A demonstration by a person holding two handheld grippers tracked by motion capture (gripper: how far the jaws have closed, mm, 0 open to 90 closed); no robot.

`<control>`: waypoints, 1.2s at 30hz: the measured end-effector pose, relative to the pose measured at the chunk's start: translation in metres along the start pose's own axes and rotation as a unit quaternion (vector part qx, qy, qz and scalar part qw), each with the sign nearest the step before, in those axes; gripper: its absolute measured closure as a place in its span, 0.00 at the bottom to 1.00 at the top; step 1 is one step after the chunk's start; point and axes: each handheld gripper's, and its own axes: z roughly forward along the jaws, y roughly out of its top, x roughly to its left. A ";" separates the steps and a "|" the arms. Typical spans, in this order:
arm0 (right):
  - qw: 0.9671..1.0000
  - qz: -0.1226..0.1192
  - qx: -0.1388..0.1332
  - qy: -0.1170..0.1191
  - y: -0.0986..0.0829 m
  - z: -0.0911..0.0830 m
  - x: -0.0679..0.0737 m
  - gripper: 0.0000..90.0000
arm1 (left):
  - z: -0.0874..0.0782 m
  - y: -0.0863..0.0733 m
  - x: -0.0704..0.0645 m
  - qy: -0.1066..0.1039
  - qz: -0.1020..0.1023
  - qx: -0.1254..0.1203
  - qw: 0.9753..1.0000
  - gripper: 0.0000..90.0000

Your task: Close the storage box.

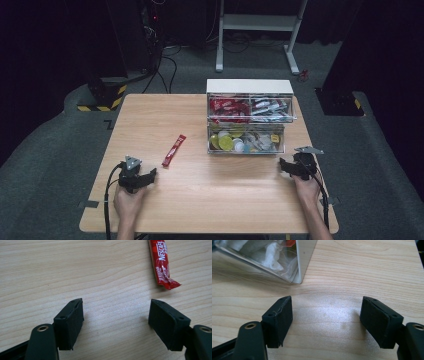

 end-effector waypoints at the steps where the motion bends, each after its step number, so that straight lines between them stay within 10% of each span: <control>1: 1.000 0.000 0.000 -0.001 0.000 0.000 0.000 0.29 | 0.000 0.000 0.000 0.000 0.000 0.000 1.000 0.32; 36: 0.999 0.029 0.004 -0.031 -0.008 -0.005 0.002 0.16 | 0.000 0.000 0.000 0.000 0.001 -0.001 1.000 0.31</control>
